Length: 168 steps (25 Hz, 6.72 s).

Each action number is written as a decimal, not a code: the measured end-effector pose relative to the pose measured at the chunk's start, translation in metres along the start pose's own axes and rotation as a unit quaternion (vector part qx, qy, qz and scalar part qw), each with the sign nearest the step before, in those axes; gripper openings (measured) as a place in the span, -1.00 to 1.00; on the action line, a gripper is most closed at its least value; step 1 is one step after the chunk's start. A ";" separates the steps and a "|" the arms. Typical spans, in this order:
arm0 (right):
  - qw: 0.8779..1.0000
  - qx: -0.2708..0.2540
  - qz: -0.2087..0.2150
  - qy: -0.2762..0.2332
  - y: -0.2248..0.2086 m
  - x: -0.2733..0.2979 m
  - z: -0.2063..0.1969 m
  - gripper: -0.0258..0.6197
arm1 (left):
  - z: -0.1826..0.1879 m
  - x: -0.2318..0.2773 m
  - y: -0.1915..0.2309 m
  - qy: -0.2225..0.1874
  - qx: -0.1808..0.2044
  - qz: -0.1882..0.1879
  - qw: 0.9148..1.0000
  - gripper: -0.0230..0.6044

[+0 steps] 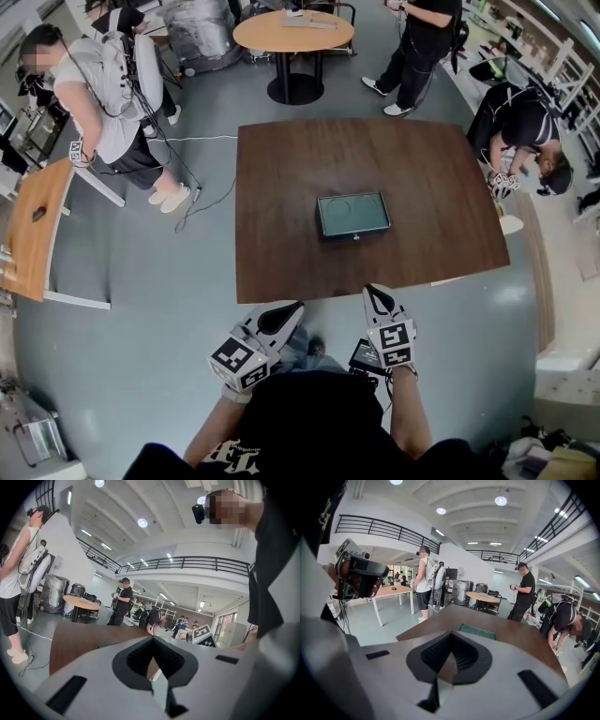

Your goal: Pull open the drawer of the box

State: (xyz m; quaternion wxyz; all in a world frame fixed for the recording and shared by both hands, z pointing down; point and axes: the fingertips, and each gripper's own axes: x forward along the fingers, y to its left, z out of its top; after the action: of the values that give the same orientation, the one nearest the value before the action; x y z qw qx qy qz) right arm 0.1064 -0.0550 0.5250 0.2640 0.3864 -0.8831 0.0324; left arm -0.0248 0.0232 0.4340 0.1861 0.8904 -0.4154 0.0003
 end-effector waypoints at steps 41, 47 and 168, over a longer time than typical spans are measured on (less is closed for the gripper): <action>0.992 0.094 0.009 0.088 -0.073 0.127 -0.046 -0.96 | 0.038 0.052 0.081 0.017 -0.004 0.024 1.000 -0.91; 0.986 0.135 -0.011 0.100 -0.082 0.143 -0.055 -0.96 | 0.043 0.063 0.097 0.019 -0.003 -0.007 1.000 -0.91; 0.914 0.259 -0.081 0.303 -0.075 0.208 -0.217 -0.76 | 0.049 0.148 0.142 0.094 0.000 -0.147 0.985 -0.91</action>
State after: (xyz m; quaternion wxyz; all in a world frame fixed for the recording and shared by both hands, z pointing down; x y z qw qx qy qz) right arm 0.1375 -0.1891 0.8029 0.4109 0.4830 -0.6873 0.3542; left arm -0.0410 -0.1858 0.4581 0.2218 0.9379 -0.2605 0.0565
